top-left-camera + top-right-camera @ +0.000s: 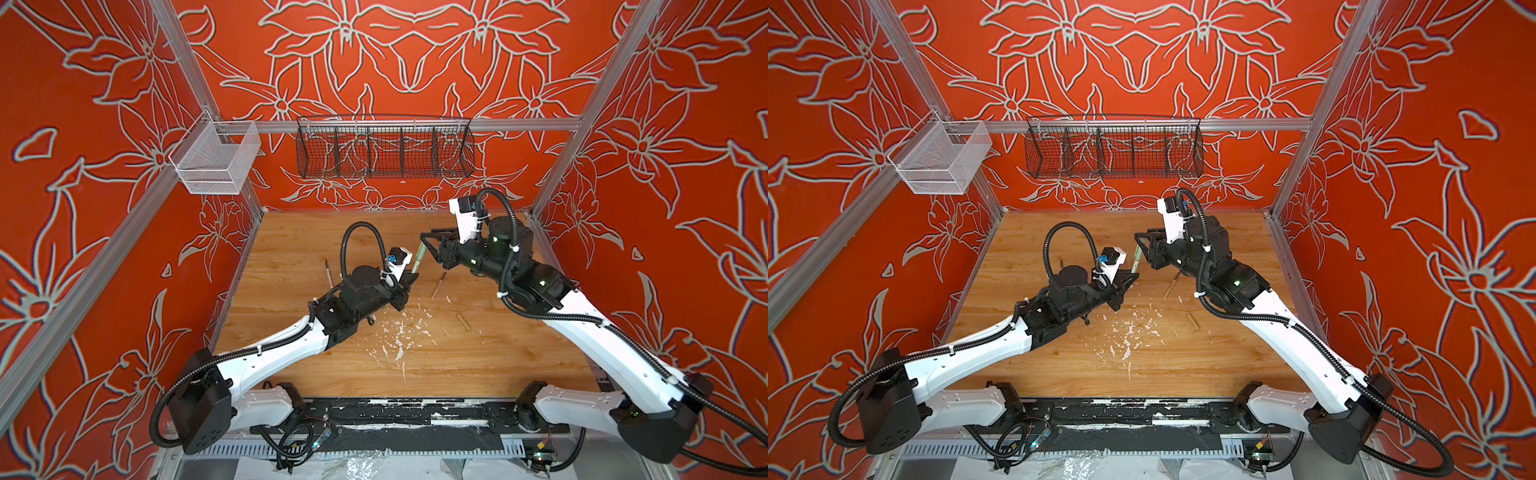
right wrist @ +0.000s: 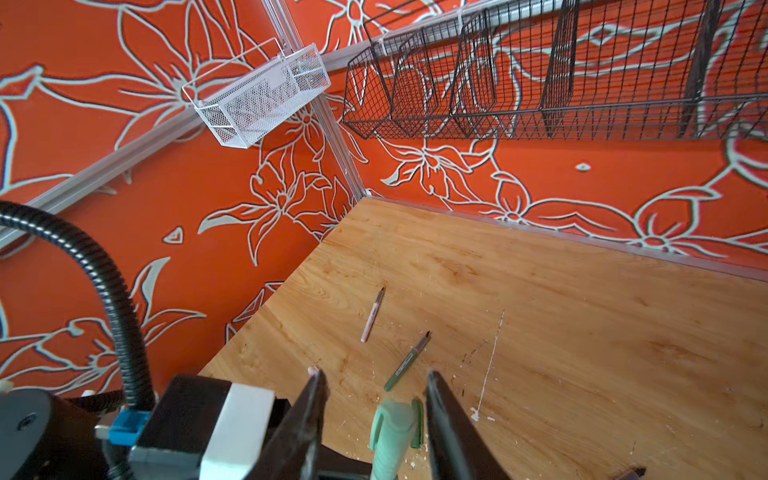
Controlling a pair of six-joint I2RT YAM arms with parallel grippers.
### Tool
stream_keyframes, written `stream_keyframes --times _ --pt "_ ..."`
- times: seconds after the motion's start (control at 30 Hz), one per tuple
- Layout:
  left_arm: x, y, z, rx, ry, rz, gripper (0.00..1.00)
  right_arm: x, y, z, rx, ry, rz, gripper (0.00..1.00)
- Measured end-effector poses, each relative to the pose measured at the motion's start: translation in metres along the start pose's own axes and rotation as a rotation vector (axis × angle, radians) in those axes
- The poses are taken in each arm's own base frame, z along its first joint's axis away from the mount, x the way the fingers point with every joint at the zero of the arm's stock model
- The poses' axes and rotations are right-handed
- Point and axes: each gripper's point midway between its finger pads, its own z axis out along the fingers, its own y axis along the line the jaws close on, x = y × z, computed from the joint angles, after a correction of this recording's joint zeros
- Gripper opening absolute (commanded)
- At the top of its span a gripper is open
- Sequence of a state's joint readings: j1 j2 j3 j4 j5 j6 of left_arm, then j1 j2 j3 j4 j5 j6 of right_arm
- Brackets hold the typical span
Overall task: Insert the pens into the pen caps
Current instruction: 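Press the cap down onto the pen with the right gripper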
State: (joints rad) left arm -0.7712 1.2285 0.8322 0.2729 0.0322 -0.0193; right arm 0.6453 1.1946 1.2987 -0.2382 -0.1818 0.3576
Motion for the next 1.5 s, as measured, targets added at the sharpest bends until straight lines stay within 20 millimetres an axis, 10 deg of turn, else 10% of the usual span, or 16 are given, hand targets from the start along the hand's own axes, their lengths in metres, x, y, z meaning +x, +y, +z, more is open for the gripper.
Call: stream_keyframes --times 0.87,1.5 --pt "-0.005 -0.008 -0.013 0.041 0.003 -0.046 0.00 0.019 0.010 0.010 -0.141 0.043 0.077 0.00" --pt "0.015 0.008 -0.025 0.061 0.045 -0.102 0.00 0.047 0.011 0.024 -0.189 0.016 0.110 0.00"
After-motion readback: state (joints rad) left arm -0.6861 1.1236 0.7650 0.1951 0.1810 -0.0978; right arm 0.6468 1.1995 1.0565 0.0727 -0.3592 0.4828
